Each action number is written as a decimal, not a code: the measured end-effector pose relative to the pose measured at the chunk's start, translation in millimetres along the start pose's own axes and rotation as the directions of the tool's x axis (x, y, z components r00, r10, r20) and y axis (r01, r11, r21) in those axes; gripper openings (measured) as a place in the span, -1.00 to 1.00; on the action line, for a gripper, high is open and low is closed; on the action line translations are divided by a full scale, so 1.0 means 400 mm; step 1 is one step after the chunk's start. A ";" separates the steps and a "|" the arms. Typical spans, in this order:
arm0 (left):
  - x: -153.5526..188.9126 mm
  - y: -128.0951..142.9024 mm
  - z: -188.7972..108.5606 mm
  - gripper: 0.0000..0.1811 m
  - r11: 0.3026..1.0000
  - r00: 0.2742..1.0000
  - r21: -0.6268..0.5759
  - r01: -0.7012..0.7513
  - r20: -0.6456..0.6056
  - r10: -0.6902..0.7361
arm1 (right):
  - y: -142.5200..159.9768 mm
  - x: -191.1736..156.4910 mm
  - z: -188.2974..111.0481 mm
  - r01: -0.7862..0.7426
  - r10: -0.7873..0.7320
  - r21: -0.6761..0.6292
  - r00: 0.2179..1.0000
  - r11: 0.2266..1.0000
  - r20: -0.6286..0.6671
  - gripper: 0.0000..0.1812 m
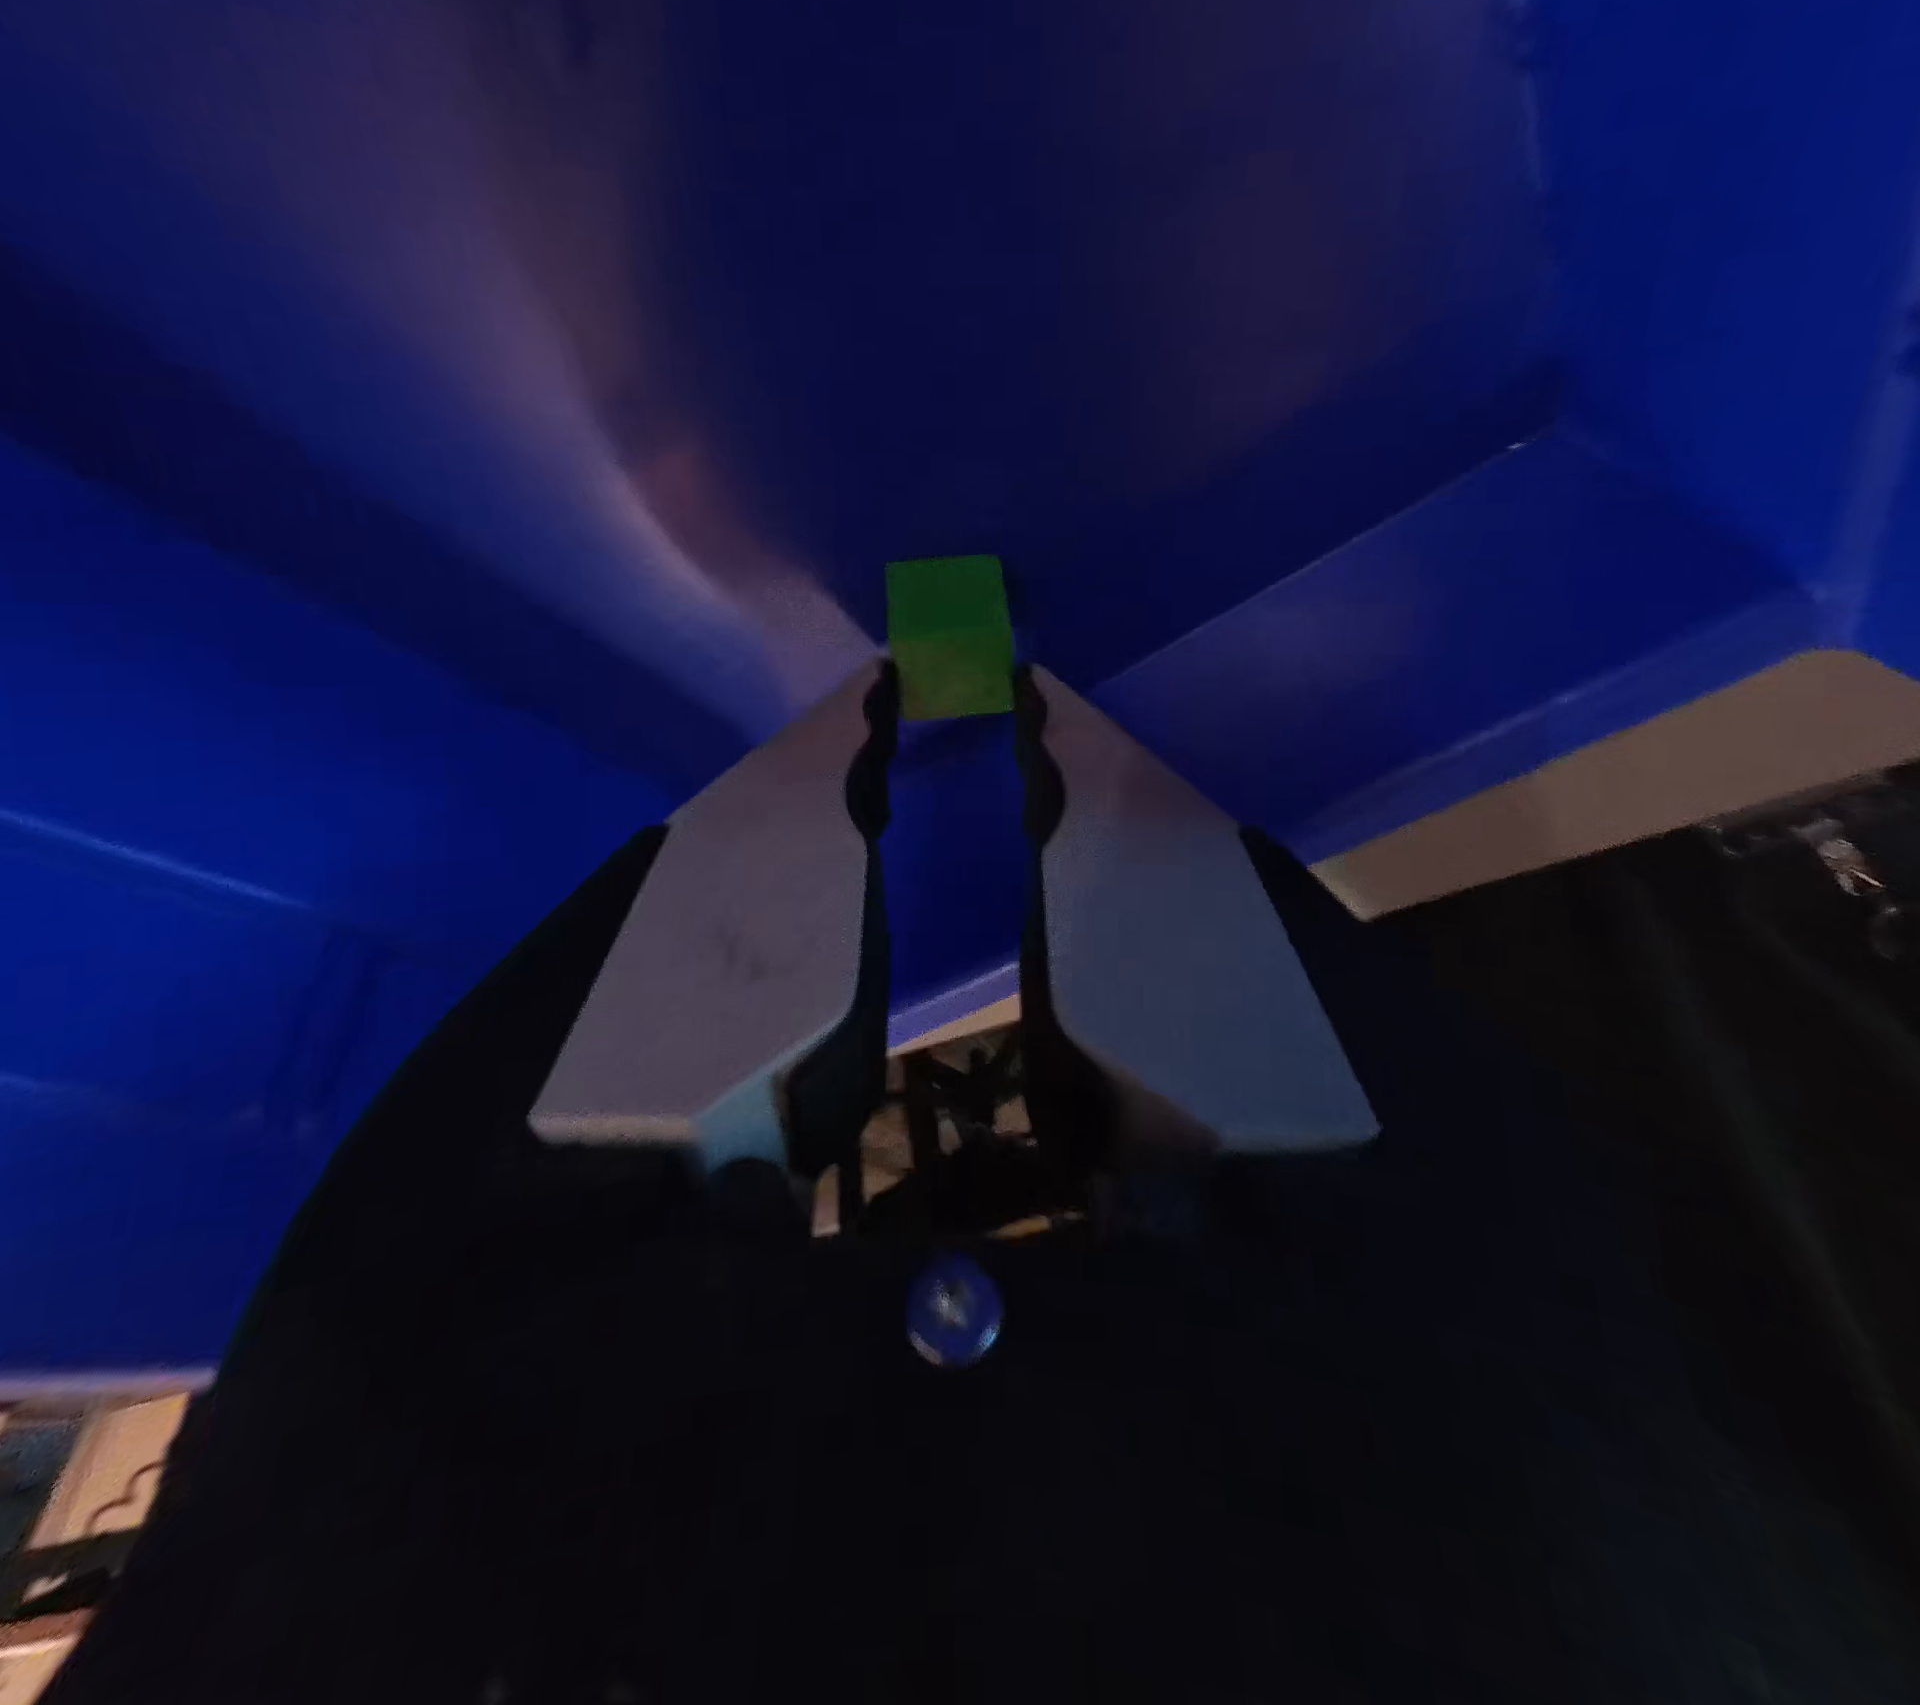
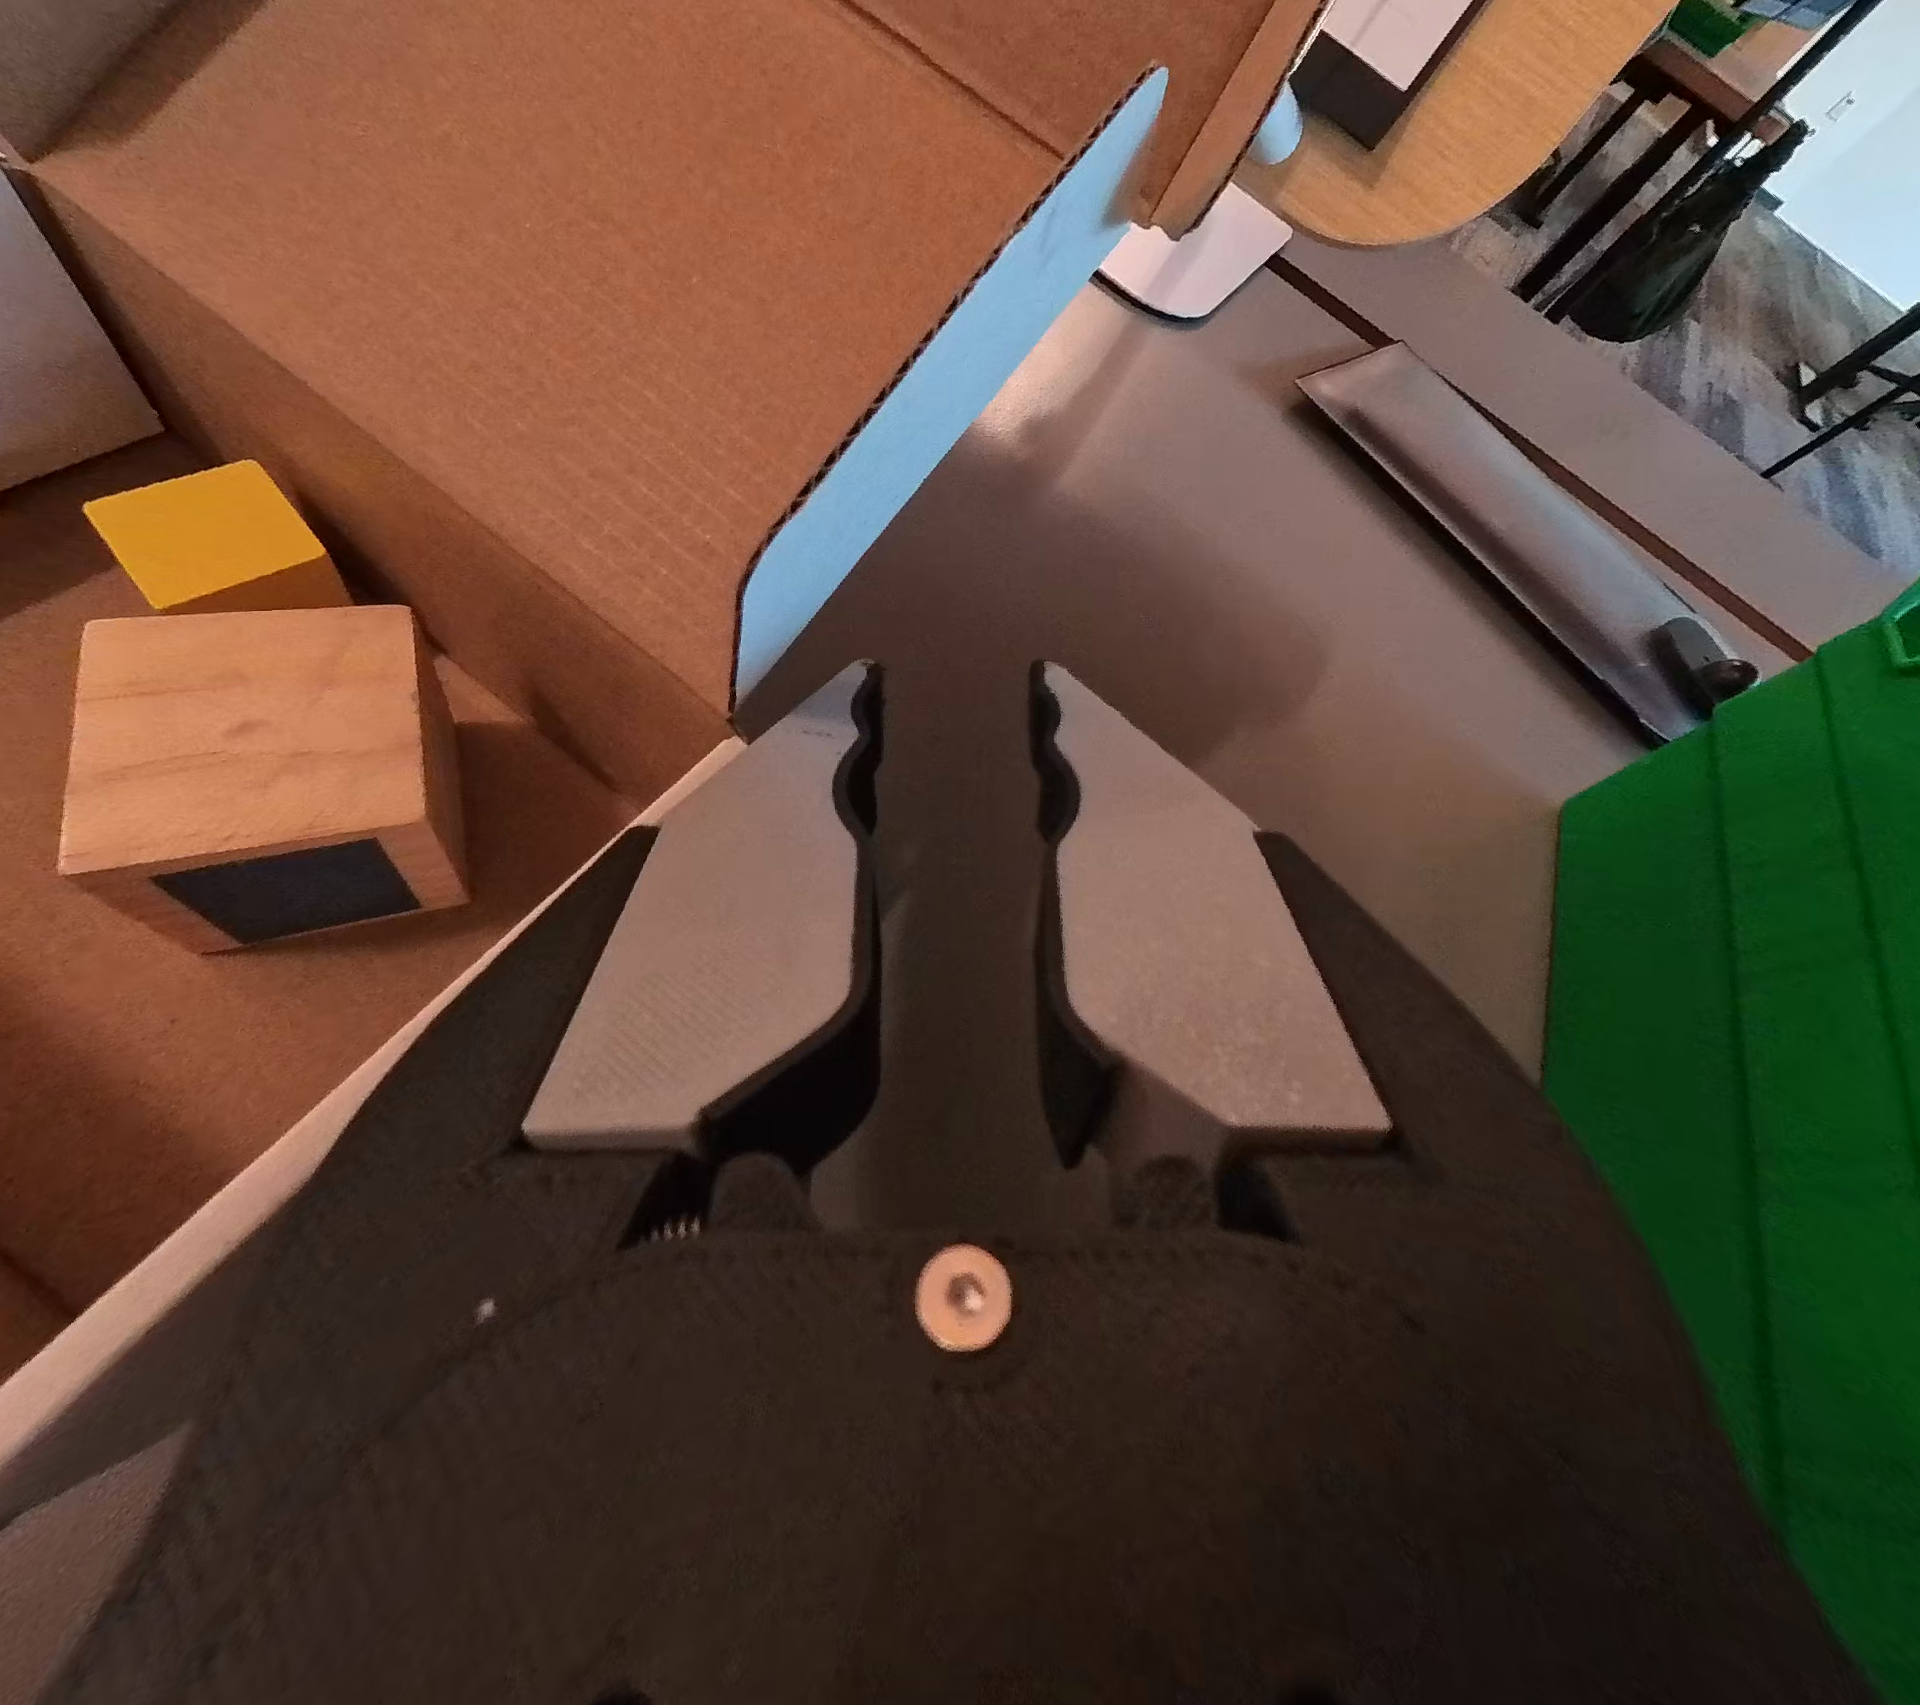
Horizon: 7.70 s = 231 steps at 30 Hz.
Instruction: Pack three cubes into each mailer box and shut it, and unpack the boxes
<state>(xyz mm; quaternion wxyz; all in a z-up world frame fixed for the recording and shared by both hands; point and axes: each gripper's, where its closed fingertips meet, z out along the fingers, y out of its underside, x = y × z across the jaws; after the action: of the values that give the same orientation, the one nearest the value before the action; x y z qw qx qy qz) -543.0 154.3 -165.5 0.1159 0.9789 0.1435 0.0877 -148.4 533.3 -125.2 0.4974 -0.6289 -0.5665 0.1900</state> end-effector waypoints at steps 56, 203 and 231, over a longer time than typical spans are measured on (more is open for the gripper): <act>0.812 -0.285 -0.199 -0.69 0.394 0.807 0.898 -0.197 -0.080 0.585 | 0.015 0.055 -0.003 -0.153 0.153 0.002 0.988 0.988 -0.027 -0.62; 0.916 -0.149 0.094 -0.95 0.058 0.198 0.676 -0.735 0.132 0.971 | 0.108 -0.216 -0.187 0.233 -0.066 -0.215 0.810 0.948 0.583 -1.00; 0.969 -0.044 -0.121 -1.00 -0.056 0.015 0.944 -0.326 0.064 0.998 | -0.051 -0.198 -0.236 -0.052 0.028 0.020 0.777 0.998 0.629 -1.00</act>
<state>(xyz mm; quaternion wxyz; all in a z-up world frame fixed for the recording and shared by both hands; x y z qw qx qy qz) -191.9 297.0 -70.0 -0.4641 0.6544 -0.4078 0.4359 -105.9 420.5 -93.0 0.2873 -0.5323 -0.6829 0.4095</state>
